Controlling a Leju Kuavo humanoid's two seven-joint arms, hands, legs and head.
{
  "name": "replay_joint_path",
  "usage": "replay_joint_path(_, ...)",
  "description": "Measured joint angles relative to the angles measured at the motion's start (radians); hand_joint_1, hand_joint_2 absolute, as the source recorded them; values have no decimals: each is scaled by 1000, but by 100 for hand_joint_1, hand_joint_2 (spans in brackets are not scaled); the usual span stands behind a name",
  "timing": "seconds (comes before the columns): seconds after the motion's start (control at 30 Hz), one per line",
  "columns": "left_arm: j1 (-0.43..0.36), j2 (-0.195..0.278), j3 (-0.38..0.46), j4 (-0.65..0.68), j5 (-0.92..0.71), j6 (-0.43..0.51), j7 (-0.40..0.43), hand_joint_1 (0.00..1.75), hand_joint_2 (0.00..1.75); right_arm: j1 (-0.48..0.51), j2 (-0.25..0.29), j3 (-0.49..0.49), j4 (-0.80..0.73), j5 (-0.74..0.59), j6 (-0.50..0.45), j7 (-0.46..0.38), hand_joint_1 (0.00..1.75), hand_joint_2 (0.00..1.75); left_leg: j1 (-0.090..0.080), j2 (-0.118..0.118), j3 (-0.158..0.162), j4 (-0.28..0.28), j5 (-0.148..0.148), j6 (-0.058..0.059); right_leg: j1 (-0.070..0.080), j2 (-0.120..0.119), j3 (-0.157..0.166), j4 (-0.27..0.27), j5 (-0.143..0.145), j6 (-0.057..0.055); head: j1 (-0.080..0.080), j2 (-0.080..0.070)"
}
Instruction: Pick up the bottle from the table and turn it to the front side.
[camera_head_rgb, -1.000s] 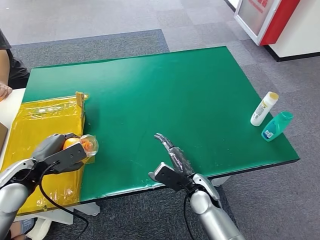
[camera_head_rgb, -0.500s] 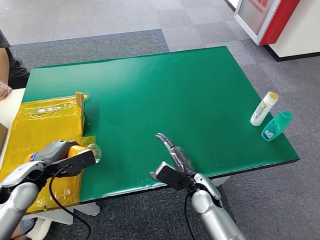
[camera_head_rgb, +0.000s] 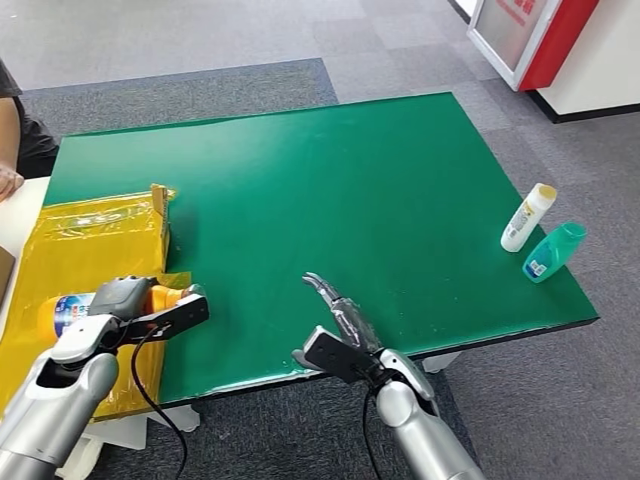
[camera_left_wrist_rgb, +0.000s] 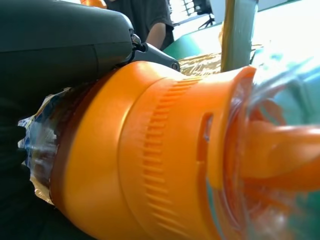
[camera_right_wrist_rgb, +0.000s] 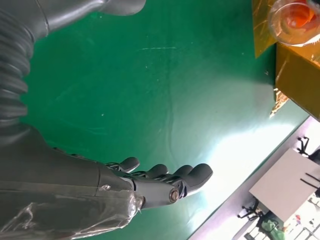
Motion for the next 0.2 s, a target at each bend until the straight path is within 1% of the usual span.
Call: replay_joint_path(0.2, -12, -28, 24, 41, -25, 1, -8, 175, 175, 0, 2, 0, 12, 0, 0, 0, 0, 175, 0, 0, 0, 0, 0, 0, 0, 0, 0, 0, 0, 0, 0, 0)
